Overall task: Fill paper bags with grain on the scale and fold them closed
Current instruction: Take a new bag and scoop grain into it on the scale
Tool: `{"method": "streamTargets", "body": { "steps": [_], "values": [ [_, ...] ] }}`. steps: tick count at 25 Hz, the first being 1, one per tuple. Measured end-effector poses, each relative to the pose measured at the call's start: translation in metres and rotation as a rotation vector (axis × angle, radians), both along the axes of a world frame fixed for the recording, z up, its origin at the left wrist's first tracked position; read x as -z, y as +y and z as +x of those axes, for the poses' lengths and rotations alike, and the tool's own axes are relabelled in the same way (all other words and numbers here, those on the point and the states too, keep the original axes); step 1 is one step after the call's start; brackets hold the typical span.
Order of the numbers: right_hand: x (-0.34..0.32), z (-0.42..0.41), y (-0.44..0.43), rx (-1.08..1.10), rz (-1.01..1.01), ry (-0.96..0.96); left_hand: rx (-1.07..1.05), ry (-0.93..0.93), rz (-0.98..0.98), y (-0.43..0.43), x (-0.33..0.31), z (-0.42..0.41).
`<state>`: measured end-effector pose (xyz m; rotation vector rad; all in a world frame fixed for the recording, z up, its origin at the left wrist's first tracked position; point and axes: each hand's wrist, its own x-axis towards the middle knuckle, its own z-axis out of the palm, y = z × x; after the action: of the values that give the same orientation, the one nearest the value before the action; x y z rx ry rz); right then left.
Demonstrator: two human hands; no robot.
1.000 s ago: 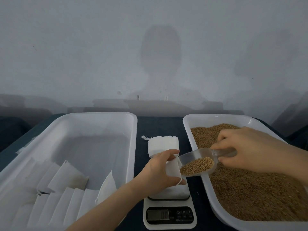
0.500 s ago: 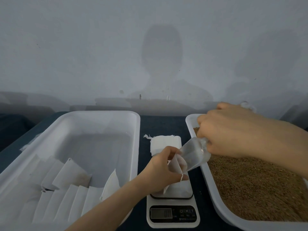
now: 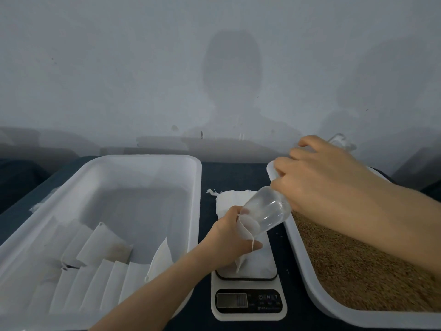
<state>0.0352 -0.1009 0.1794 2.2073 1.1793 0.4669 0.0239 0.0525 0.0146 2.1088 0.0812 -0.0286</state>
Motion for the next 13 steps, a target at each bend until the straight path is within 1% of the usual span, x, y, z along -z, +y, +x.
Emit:
{"method": "streamTargets", "body": {
  "steps": [2, 3, 4, 6, 8, 10, 12, 13],
  "values": [
    [-0.002, 0.002, -0.012, 0.030, 0.027, -0.047, 0.002, 0.021, 0.012, 0.000, 0.000, 0.000],
    [-0.004, 0.005, -0.021, 0.036, 0.085, -0.073, 0.001, 0.025, 0.015, 0.000, 0.001, 0.000],
    [-0.005, 0.009, -0.032, 0.035, 0.187, -0.075, -0.003, 0.024, 0.016, 0.001, 0.001, 0.000],
    [-0.005, 0.019, -0.054, 0.083, 0.372, -0.014, -0.010, 0.020, 0.021, 0.001, 0.001, 0.000],
    [0.001, 0.036, -0.073, 0.210, 0.448, 0.051, -0.008, 0.024, 0.031, 0.001, 0.001, 0.000],
    [0.016, 0.055, -0.091, 0.352, 0.451, 0.059, -0.005, 0.026, 0.048, 0.001, 0.002, 0.000],
    [0.035, 0.070, -0.106, 0.474, 0.384, 0.064, -0.009, 0.023, 0.060, 0.001, 0.002, 0.001],
    [0.045, 0.075, -0.112, 0.526, 0.360, 0.097, -0.013, 0.024, 0.062, 0.001, 0.002, 0.001]
  ]
}}
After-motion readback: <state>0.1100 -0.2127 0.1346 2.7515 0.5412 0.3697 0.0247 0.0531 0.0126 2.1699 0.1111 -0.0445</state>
